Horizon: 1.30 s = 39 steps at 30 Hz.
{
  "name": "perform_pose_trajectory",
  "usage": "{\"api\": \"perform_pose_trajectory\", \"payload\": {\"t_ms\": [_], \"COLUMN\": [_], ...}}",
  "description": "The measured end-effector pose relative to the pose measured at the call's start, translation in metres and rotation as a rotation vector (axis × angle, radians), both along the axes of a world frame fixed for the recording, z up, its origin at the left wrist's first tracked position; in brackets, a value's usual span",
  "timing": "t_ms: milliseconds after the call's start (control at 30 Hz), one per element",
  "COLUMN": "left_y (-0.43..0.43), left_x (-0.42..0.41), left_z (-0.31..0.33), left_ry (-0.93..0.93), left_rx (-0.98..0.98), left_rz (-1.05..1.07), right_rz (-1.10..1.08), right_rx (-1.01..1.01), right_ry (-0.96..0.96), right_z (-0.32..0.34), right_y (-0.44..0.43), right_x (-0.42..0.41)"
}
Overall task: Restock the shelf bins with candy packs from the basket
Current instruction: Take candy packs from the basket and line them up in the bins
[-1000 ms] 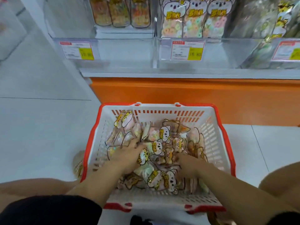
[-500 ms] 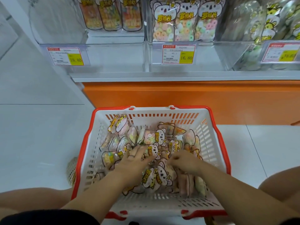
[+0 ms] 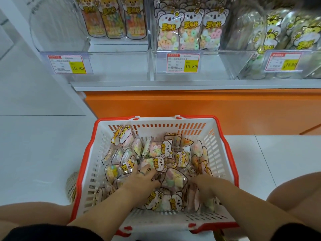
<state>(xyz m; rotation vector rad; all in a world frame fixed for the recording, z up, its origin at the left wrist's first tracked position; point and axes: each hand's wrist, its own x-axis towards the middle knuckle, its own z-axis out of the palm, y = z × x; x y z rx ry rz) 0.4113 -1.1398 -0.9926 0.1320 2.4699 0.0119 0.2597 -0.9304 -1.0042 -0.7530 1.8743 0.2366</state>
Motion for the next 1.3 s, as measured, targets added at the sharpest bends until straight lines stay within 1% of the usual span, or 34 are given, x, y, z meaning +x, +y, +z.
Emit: {"api": "perform_pose_trajectory", "payload": {"t_ms": [100, 233, 267, 367, 400, 467, 533, 600, 633, 700, 733, 800, 833, 900, 933, 967, 1033, 1133, 1233, 1300], "left_y": [0.000, -0.001, -0.001, -0.004, -0.005, -0.007, -0.008, -0.014, -0.017, -0.018, -0.018, -0.016, -0.014, -0.009, -0.007, -0.004, -0.001, -0.002, -0.006, -0.012], "left_x": [0.001, -0.003, -0.003, -0.005, -0.008, -0.019, -0.031, -0.043, -0.046, -0.048, -0.048, -0.049, -0.049, -0.051, -0.050, -0.049, -0.047, -0.044, -0.044, -0.046], "left_z": [0.005, 0.012, 0.012, 0.015, 0.017, 0.026, 0.043, 0.061, 0.070, 0.095, 0.110, 0.139, 0.151, 0.174, 0.182, 0.191, 0.199, 0.200, 0.201, 0.200], "left_ry": [-0.002, -0.031, -0.030, -0.040, -0.029, 0.049, 0.130, 0.103, 0.072, -0.055, -0.141, -0.253, -0.255, -0.178, -0.122, -0.068, 0.026, 0.111, 0.221, 0.278], "left_rx": [0.029, 0.067, 0.073, 0.120, 0.152, 0.276, 0.445, 0.604, 0.722, 1.067, 1.249, 1.567, 1.719, 1.977, 2.048, 2.078, 2.078, 2.077, 2.062, 2.073], "left_rz": [0.038, 0.070, 0.079, 0.126, 0.150, 0.255, 0.461, 0.723, 0.879, 1.236, 1.349, 1.413, 1.426, 1.429, 1.413, 1.394, 1.400, 1.385, 1.361, 1.314], "right_rz": [0.021, 0.099, 0.078, -0.088, -0.130, -0.216, -0.332, -0.452, -0.501, -0.529, -0.537, -0.538, -0.497, -0.317, -0.212, -0.119, -0.033, -0.010, 0.027, -0.071], "right_rx": [-0.017, -0.116, -0.157, -0.348, -0.407, -0.522, -0.671, -0.813, -0.884, -1.044, -1.124, -1.276, -1.350, -1.437, -1.464, -1.480, -1.471, -1.370, -1.212, -1.193], "right_ry": [-0.021, 0.096, 0.099, 0.076, 0.086, 0.085, 0.081, 0.082, 0.093, 0.229, 0.328, 0.461, 0.483, 0.499, 0.505, 0.523, 0.530, 0.475, 0.328, 0.189], "right_z": [-0.005, -0.007, -0.004, 0.021, 0.038, 0.074, 0.112, 0.142, 0.153, 0.175, 0.183, 0.197, 0.203, 0.216, 0.222, 0.226, 0.234, 0.249, 0.259, 0.263], "right_y": [-0.004, -0.002, -0.001, -0.004, -0.008, -0.014, -0.017, -0.024, -0.029, -0.039, -0.044, -0.052, -0.054, -0.056, -0.056, -0.055, -0.055, -0.053, -0.049, -0.047], "right_x": [0.008, 0.003, -0.002, -0.025, -0.033, -0.051, -0.060, -0.063, -0.062, -0.055, -0.051, -0.043, -0.038, -0.027, -0.020, -0.016, -0.012, -0.010, -0.010, -0.010]}}
